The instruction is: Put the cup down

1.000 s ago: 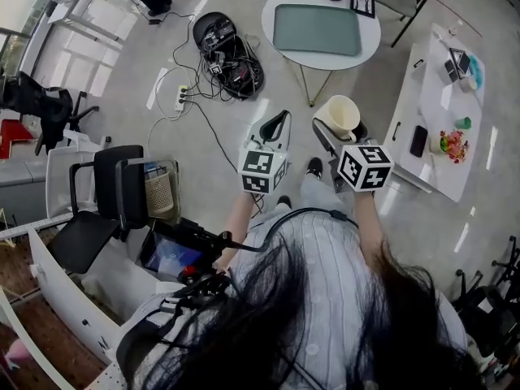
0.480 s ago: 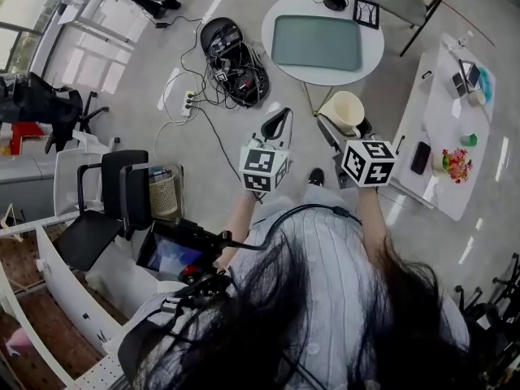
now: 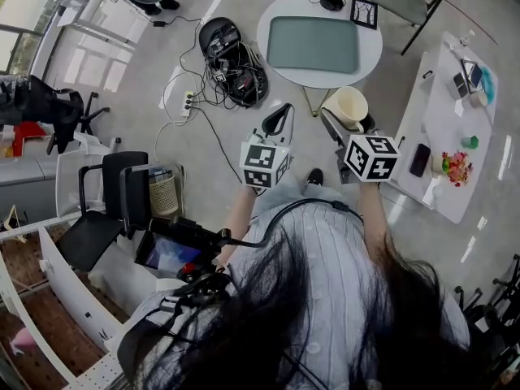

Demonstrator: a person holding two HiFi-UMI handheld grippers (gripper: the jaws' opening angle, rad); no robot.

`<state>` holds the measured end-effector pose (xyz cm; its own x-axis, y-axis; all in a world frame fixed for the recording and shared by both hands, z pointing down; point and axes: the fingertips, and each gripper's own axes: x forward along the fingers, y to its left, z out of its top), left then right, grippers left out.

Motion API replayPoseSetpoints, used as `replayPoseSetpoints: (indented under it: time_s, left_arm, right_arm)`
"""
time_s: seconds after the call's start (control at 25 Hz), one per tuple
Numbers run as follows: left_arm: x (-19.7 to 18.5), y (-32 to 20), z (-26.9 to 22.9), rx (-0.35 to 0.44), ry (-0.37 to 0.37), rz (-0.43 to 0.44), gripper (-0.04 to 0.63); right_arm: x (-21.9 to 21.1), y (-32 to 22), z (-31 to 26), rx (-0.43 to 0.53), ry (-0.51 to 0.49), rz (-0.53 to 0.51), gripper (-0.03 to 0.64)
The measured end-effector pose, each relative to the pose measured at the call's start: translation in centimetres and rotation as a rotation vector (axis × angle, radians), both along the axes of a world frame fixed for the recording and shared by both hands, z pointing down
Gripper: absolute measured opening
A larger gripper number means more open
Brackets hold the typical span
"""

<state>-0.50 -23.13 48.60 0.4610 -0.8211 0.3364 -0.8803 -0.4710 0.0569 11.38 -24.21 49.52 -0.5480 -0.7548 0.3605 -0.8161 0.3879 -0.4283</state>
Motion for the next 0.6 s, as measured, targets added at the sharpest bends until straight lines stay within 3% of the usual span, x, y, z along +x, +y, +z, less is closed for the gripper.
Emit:
replayPoseSetpoints:
  time_s: [0.6]
  left_arm:
    - [0.9,-6.3,1.8,-0.042,-0.010,0.063,0.017]
  right_arm:
    - [1.7,-5.6,2.0,-0.045,0.003,0.080,0.399]
